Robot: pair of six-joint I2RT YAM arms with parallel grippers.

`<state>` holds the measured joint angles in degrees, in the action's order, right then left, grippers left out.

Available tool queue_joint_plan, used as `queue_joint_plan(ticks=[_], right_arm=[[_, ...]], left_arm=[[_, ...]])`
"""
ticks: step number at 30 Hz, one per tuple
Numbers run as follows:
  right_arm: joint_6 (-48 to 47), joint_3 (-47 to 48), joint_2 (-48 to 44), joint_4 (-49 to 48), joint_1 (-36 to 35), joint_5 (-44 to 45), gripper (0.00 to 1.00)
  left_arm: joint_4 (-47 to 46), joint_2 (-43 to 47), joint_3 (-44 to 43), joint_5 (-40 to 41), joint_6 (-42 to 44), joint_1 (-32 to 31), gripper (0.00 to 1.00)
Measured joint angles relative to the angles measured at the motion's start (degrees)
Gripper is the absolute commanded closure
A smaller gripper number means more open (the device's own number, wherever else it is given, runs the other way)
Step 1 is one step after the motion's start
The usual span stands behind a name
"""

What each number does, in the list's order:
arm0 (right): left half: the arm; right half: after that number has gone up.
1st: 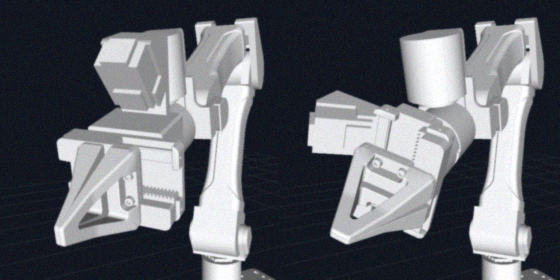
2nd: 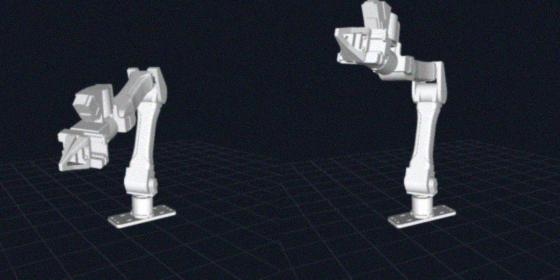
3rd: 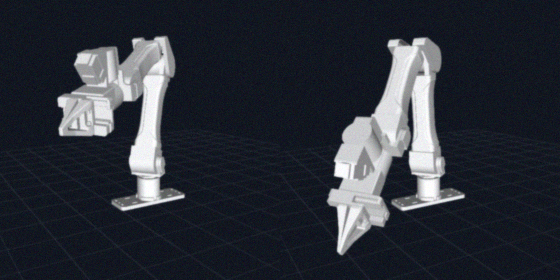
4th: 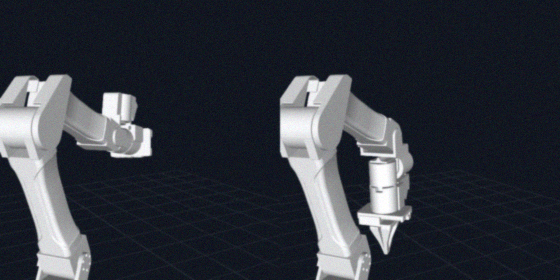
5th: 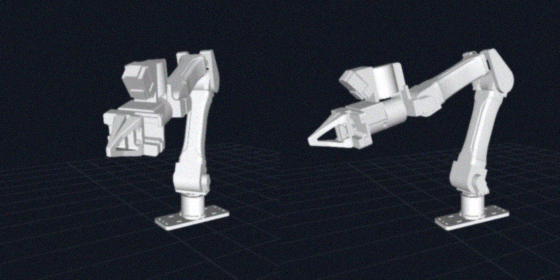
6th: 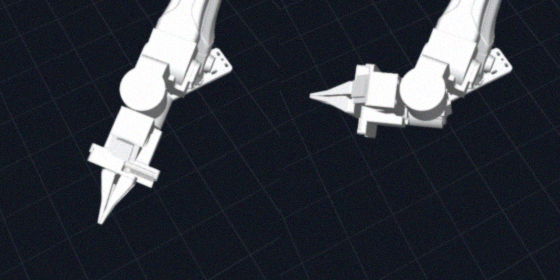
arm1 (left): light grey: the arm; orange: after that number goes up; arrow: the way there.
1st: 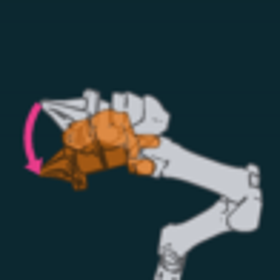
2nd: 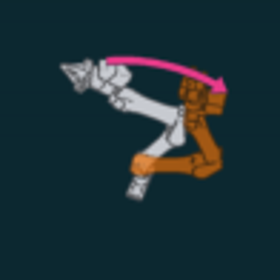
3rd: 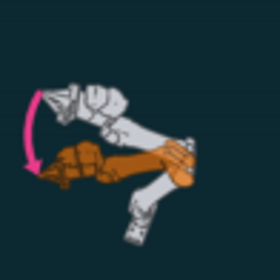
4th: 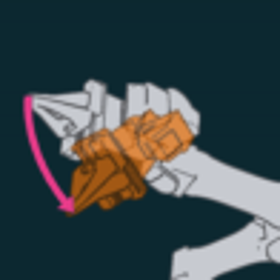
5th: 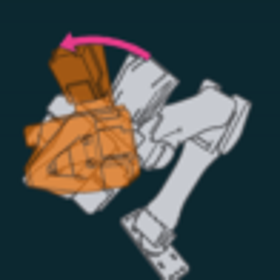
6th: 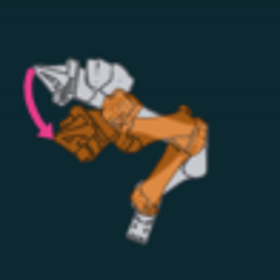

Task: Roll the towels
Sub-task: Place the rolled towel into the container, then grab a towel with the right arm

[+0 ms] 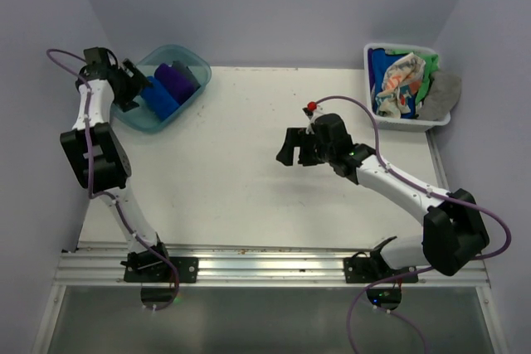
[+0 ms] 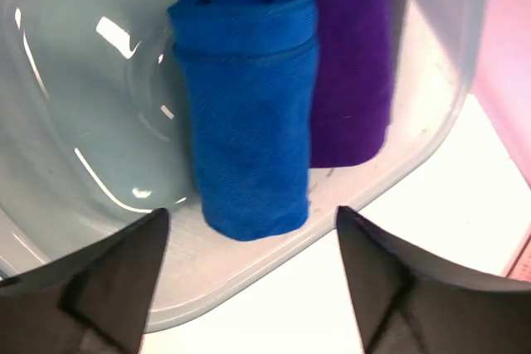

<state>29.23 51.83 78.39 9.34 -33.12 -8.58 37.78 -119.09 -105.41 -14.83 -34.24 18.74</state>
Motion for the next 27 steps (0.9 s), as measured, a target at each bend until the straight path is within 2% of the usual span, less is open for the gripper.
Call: queue_joint_plan(ticks=[4, 6, 9, 16, 22, 23, 27], right_arm=[[0.1, 0.0, 0.2, 0.0, -0.4, 0.0, 0.15], [0.1, 0.0, 0.3, -0.1, -0.6, 0.0, 0.15], [0.1, 0.0, 0.3, -0.1, -0.7, 0.0, 0.15], [0.1, 0.0, 0.3, 0.1, -1.3, 0.0, 0.15], [0.1, 0.0, 0.3, 0.2, -1.5, 0.1, 0.15], [0.1, 0.0, 0.3, 0.2, -1.5, 0.2, 0.15], [-0.2, 0.7, 0.3, 1.2, -1.5, 2.2, 0.15]], left_arm=[[-3.8, 1.0, -0.2, -1.0, 0.3, -0.2, 0.38], [-5.3, 0.0, -1.0, -1.6, 0.2, -0.2, 0.42], [-8.3, -3.4, -3.3, -2.1, 0.3, -0.5, 0.43], [-12.7, -11.1, -5.2, -2.8, 0.2, -1.5, 0.42], [-12.8, -12.5, -6.9, -2.7, 0.2, -1.6, 0.39], [-12.7, -12.4, -7.0, -2.7, 0.2, -1.6, 0.37], [-11.8, -11.1, -7.0, -2.4, 0.5, -1.8, 0.19]])
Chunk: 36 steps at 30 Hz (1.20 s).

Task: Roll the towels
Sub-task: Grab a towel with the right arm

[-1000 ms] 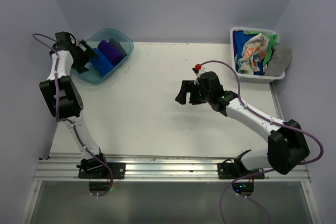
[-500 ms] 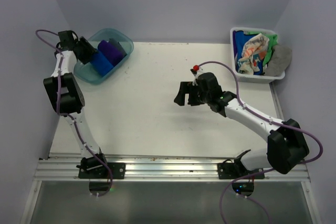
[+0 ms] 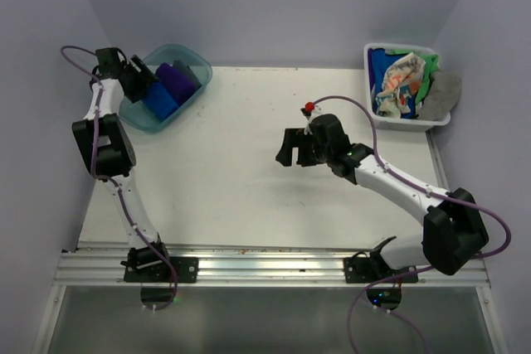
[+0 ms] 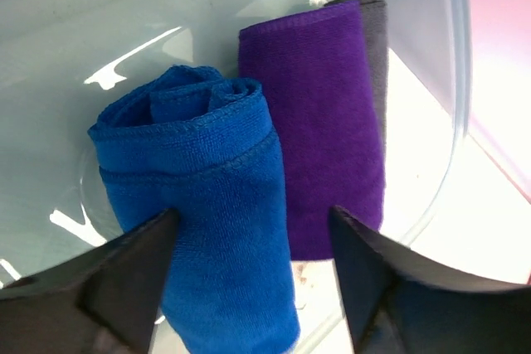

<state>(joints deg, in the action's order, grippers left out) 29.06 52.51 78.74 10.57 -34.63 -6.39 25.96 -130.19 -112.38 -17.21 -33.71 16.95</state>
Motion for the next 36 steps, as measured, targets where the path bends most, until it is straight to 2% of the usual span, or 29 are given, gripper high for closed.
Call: queue_joint_plan(ticks=[4, 8, 12, 17, 21, 26, 30, 33, 36], right_arm=[[-1.2, 2.4, -0.3, 2.9, 0.0, 5.0, 0.14], [-3.1, 6.6, -0.5, 6.9, 0.6, 12.2, 0.13], [-4.0, 9.3, -1.3, 8.9, 4.5, 17.3, 0.13], [-3.3, 12.5, -1.4, 11.6, 14.7, 21.9, 0.12], [-1.0, 16.8, 0.1, 12.8, 25.4, 22.6, 0.13], [1.0, 26.9, 8.6, 13.3, 36.2, 23.5, 0.15], [1.8, 38.0, 19.9, 15.9, 41.7, 23.7, 0.16], [1.7, 48.2, 29.7, 18.1, 43.2, 23.7, 0.23], [1.5, 57.3, 38.9, 20.4, 43.6, 22.8, 0.37]], left_arm=[[2.1, 3.8, 0.0, 0.9, 0.3, -0.2, 0.13], [3.8, 10.4, 0.0, 2.1, 0.5, -0.4, 0.11], [4.7, 19.8, 3.3, 5.4, 2.1, -2.6, 0.11], [3.9, 31.5, 13.6, 8.7, 3.5, -12.0, 0.11], [2.1, 36.9, 24.8, 9.5, 3.5, -23.3, 0.11], [2.4, 37.3, 31.6, 10.1, 3.5, -33.9, 0.1], [1.9, 38.6, 36.3, 10.0, 3.0, -38.7, 0.1], [1.4, 39.3, 38.9, 9.7, 2.6, -41.5, 0.11], [1.4, 39.2, 40.2, 9.4, 1.9, -43.7, 0.11]])
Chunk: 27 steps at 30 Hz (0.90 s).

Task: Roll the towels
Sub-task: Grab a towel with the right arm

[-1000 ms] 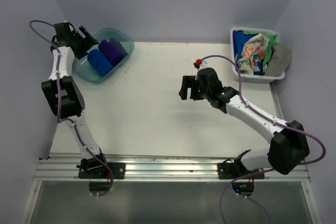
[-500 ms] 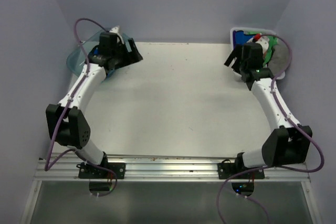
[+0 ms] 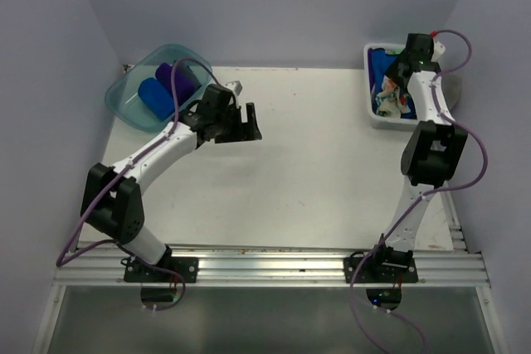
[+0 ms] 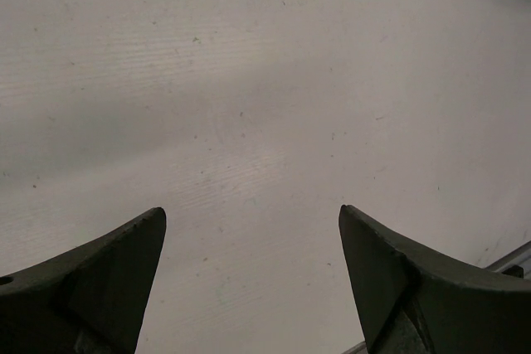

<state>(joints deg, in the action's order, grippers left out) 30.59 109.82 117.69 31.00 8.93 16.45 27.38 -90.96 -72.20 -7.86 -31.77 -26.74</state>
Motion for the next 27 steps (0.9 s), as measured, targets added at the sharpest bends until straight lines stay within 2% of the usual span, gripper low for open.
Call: queue_joint_plan(ticks=[3, 4, 6, 7, 9, 11, 16, 20, 23, 27], right_arm=[[0.1, 4.2, 5.4, 2.6, 0.2, -1.9, 0.63], [0.0, 5.3, 6.8, 3.5, 0.2, -2.8, 0.83], [0.2, 6.4, 8.0, 4.7, 0.4, -4.1, 0.97], [0.4, 6.3, 8.0, 5.3, 0.4, -4.3, 1.0], [0.7, 5.3, 6.7, 4.8, 0.5, -4.7, 1.0], [0.9, -0.1, 2.2, 3.1, 0.6, -5.6, 1.0], [1.4, -14.1, -16.2, -1.0, 0.6, -7.6, 1.0], [0.7, -19.8, -31.3, -6.0, -0.1, -11.8, 1.0], [-1.1, -21.7, -39.0, -8.5, -3.2, -13.1, 1.0], [-3.3, -25.1, -44.4, -9.9, -11.4, -14.4, 1.0]], left_arm=[[0.0, 0.0, 0.1, 0.0, -0.3, -1.0, 0.11], [-0.1, 0.0, 0.1, 0.0, -0.4, -1.0, 0.11], [-0.1, 0.0, 0.1, 0.2, -0.4, -1.1, 0.11], [-0.1, 0.0, 0.1, 0.5, -0.5, -1.1, 0.11], [0.0, 0.2, 0.1, 0.9, -0.5, -1.1, 0.11], [0.1, 0.5, 0.1, 1.3, -0.5, -1.1, 0.11], [0.2, 1.0, 0.0, 1.9, -0.5, -1.1, 0.11], [0.2, 1.1, -1.0, 1.6, -0.2, -0.9, 0.11], [0.2, 1.1, -2.6, 0.0, 0.0, 0.7, 0.11], [0.1, 1.8, -3.7, -2.4, 0.2, 5.6, 0.11]])
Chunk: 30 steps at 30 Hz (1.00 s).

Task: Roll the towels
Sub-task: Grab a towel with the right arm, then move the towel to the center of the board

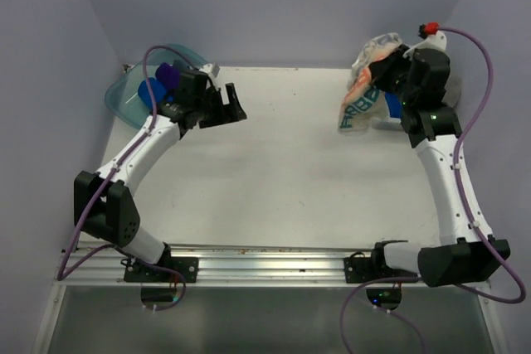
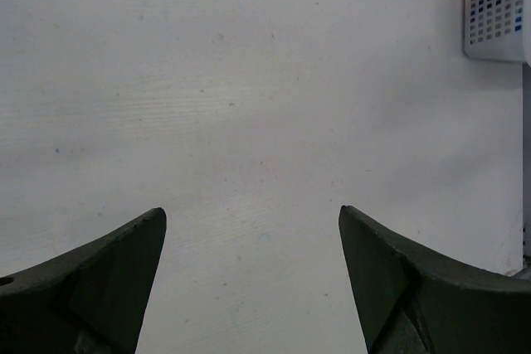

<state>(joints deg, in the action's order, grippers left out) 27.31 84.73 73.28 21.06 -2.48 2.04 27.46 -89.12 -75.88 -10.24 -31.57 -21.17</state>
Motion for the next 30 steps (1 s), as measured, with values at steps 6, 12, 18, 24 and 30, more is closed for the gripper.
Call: queue_joint_plan(ticks=[6, 12, 18, 24, 30], right_arm=[[1.6, -11.5, -0.4, -1.9, -10.5, -2.3, 0.92], [3.0, -14.6, 9.7, -0.6, -20.8, -5.3, 0.56], [2.6, -23.9, 5.7, -0.6, -17.5, -3.7, 0.45], [2.1, -30.4, 1.1, -0.2, -14.2, -4.1, 0.3], [2.8, -40.9, 1.4, -0.1, -18.3, -7.7, 0.24]], left_arm=[[0.8, 1.9, -0.2, 0.2, 1.4, 5.7, 0.1], [1.1, 1.6, -0.8, -0.8, 2.6, 5.6, 0.1], [-0.4, -0.6, 0.9, -2.3, 3.2, -1.1, 0.12], [-3.9, -6.1, 8.5, -7.8, 2.4, -10.8, 0.12], [-7.2, -11.7, 9.2, -11.9, 1.4, -11.4, 0.2]])
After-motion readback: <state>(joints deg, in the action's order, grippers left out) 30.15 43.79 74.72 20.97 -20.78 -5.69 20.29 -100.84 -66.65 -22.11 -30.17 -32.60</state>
